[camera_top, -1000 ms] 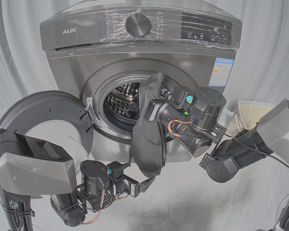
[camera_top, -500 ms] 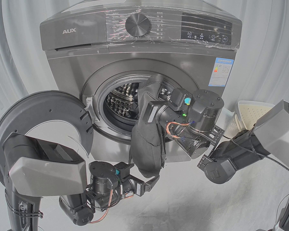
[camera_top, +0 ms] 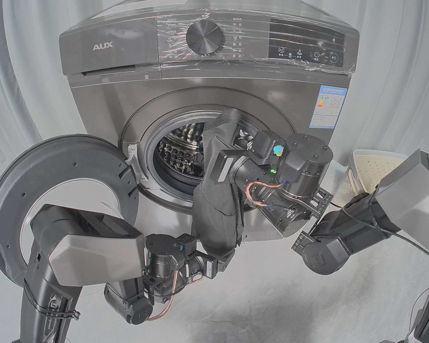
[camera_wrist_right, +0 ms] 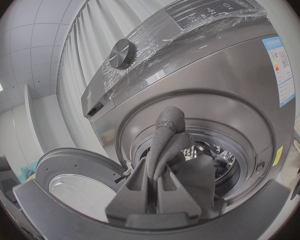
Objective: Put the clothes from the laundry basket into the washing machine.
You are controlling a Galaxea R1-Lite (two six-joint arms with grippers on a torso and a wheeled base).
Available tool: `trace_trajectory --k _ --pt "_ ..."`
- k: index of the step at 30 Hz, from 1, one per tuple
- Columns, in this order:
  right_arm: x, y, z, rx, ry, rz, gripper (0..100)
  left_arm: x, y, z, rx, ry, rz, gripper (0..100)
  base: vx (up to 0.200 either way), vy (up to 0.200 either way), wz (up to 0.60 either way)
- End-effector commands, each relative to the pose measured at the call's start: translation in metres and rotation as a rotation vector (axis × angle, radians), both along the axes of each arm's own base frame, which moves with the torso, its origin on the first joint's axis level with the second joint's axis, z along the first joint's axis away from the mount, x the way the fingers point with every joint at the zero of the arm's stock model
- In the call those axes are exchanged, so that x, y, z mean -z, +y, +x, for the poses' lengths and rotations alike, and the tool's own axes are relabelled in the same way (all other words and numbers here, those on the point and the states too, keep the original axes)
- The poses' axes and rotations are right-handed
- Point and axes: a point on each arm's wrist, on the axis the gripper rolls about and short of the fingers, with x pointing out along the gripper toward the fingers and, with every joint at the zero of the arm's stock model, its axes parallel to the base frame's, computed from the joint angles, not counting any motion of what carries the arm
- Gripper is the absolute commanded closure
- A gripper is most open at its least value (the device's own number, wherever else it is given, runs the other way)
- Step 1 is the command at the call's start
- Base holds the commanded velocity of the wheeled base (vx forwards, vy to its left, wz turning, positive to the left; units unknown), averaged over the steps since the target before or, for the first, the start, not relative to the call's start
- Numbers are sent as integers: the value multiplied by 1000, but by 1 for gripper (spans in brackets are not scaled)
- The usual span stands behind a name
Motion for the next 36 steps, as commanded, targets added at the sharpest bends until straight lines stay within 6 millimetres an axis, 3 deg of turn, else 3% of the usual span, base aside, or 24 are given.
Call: trace_trajectory --k 1,8,9,20,25,26,30,36 --pt "-1 0 -1 -1 -5 5 100 8 4 14 -42 -9 -2 0 0 0 0" --pt "-1 0 -1 -1 -6 6 100 10 6 25 -75 -22 0 0 0 0 0" --pt "-1 0 -1 -3 -6 6 100 9 6 27 -81 -28 -2 100 0 0 0" --pt "0 -1 -2 -1 -6 9 100 6 4 30 -79 -47 -15 100 0 0 0" --pt "4 -6 3 16 1 1 100 -16 6 23 -73 -84 -42 100 0 0 0" --pt "6 -8 6 23 4 -3 100 -32 8 15 -59 -98 -57 100 0 0 0" --pt "15 -15 17 44 18 -20 100 -61 11 -11 -17 -118 -76 100 0 0 0" --pt "22 -18 23 51 24 -27 100 -86 23 -69 117 -90 -63 100 0 0 0"
